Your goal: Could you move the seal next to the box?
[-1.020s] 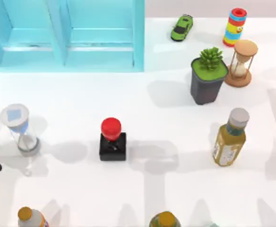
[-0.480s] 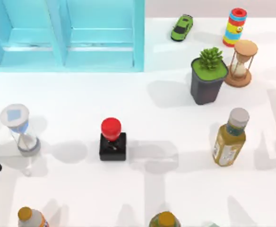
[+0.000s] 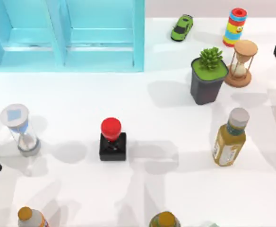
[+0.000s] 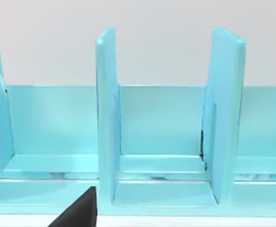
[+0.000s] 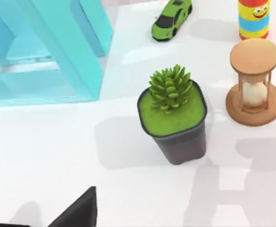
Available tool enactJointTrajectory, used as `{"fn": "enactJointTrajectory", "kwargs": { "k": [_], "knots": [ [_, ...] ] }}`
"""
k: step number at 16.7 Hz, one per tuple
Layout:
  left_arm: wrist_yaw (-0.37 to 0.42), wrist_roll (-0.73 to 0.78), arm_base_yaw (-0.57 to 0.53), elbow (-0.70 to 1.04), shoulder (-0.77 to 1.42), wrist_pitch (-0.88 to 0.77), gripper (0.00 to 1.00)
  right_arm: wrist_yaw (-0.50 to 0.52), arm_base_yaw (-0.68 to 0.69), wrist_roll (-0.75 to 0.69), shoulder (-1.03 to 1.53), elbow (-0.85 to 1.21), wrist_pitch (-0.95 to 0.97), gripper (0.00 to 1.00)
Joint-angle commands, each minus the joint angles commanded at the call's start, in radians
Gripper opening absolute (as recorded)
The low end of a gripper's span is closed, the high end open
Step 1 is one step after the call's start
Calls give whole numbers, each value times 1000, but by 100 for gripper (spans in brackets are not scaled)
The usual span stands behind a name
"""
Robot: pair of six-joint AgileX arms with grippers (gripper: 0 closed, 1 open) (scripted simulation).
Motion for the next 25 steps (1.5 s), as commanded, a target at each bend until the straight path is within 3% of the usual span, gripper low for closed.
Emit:
{"fn": "enactJointTrajectory", "kwargs": {
  "k": [9, 14, 19, 25],
  "knots": [
    [0, 0, 0, 0, 0, 0, 100, 62, 332, 338, 894, 925, -552, 100],
    [0, 0, 0, 0, 0, 0, 100, 92, 473, 485, 1281, 1320, -790, 100],
    [0, 0, 0, 0, 0, 0, 100, 109, 548, 565, 1487, 1530, -917, 100],
    [0, 0, 0, 0, 0, 0, 100, 109, 548, 569, 1502, 1542, -924, 100]
  ]
}}
